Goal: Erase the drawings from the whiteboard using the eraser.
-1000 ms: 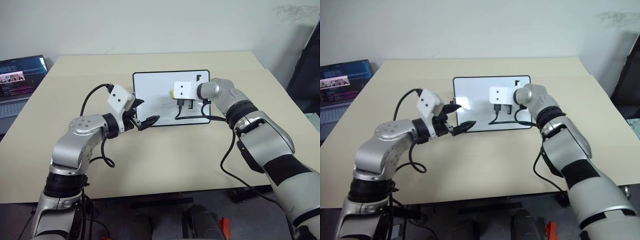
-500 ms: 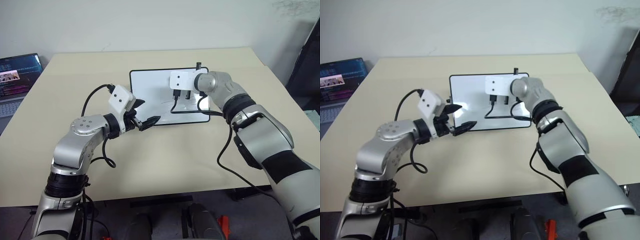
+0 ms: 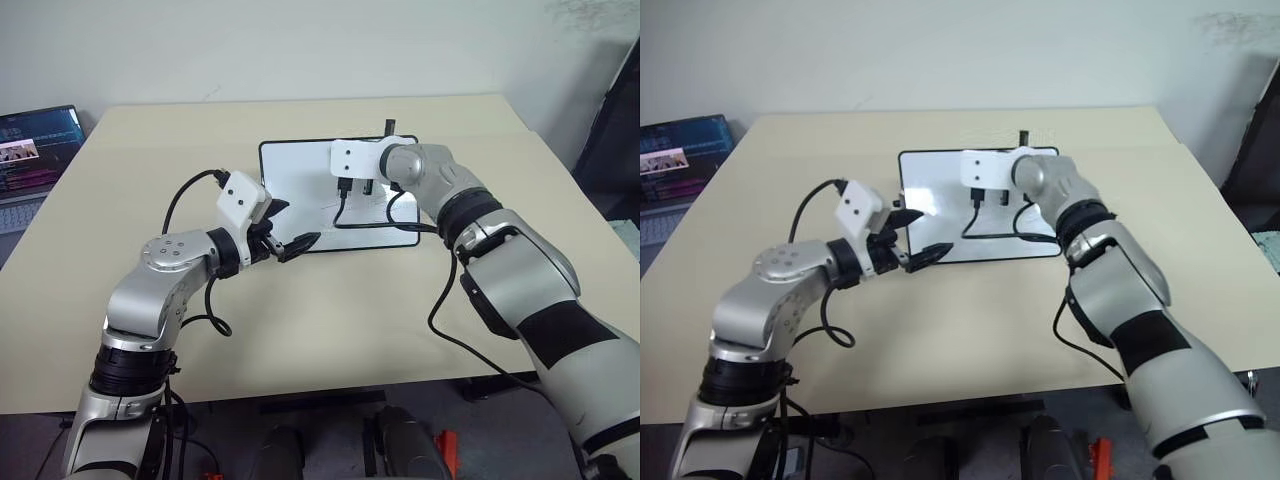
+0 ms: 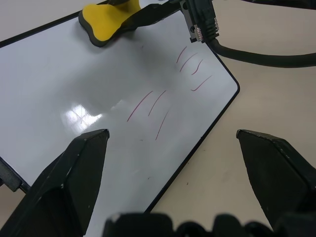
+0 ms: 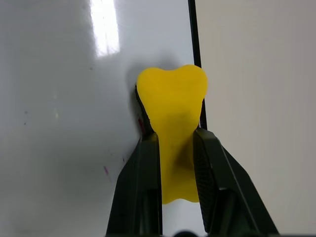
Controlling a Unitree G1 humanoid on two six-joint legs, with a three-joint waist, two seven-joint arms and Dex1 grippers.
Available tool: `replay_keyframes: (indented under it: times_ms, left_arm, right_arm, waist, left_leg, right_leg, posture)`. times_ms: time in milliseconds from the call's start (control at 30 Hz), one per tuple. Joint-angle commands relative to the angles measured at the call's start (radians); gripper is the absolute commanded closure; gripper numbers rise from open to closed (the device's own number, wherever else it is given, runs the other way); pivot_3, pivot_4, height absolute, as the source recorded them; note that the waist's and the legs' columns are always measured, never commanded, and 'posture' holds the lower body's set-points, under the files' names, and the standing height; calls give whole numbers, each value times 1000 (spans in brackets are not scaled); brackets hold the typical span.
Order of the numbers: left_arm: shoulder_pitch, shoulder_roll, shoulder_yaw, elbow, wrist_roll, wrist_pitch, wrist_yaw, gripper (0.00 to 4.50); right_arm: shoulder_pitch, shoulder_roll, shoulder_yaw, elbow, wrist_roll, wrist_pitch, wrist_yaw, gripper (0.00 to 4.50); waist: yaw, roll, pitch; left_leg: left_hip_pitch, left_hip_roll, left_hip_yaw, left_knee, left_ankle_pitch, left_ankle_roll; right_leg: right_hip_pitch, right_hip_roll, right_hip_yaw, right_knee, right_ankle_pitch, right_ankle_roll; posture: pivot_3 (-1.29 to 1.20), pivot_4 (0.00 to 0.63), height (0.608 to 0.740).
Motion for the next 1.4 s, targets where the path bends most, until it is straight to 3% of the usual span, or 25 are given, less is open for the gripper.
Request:
replay_keyframes:
  times_ms: [33, 400, 733, 933, 1233, 1400]
  left_arm:
    - [6, 14, 15, -51, -9, -5, -1, 0]
    - [14, 17, 22, -62, -12, -1, 5, 0]
    - [18, 20, 22, -64, -13, -1, 2, 0]
    - [14, 20, 18, -61, -12, -2, 0, 0]
    - [11, 21, 18, -60, -9, -4, 1, 0]
    - [15, 22, 21, -68, -11, 0, 6, 0]
  right_arm:
    - [-42, 9, -14, -10, 7, 3, -41, 3955]
    - [38, 14, 47, 9, -33, 33, 100, 3971]
    - [95, -5, 63, 3, -39, 47, 254, 3985]
    - [88, -12, 60, -4, -38, 49, 269, 3985]
    - [-11, 15, 15, -28, -4, 13, 145, 3985]
    - [-77, 44, 2, -32, 9, -7, 92, 3987]
  waist:
    - [0, 0, 0]
    - [1, 0, 0]
    - [1, -2, -1]
    - [-2, -2, -2]
    - [-1, -2, -1]
    - [-4, -2, 1]
  left_leg:
    - [-1, 0, 0, 0, 0, 0]
    - [-2, 0, -1, 0, 0, 0]
    - [12, 0, -1, 1, 0, 0]
    - [19, 0, -1, 1, 0, 0]
    - [19, 0, -1, 1, 0, 0]
    - [7, 0, -1, 0, 0, 0]
  right_leg:
    - [-1, 0, 0, 0, 0, 0]
    - [-2, 0, -1, 1, 0, 0]
    - [12, 0, -1, 1, -3, 4]
    - [20, 0, 0, -1, -4, 2]
    - [19, 0, 0, -1, -3, 4]
    - [6, 0, 0, 0, -3, 4]
  posture:
    - [0, 150, 740]
    - [0, 150, 740]
    - [0, 150, 740]
    - [0, 150, 740]
    - [0, 150, 740]
    - [0, 150, 740]
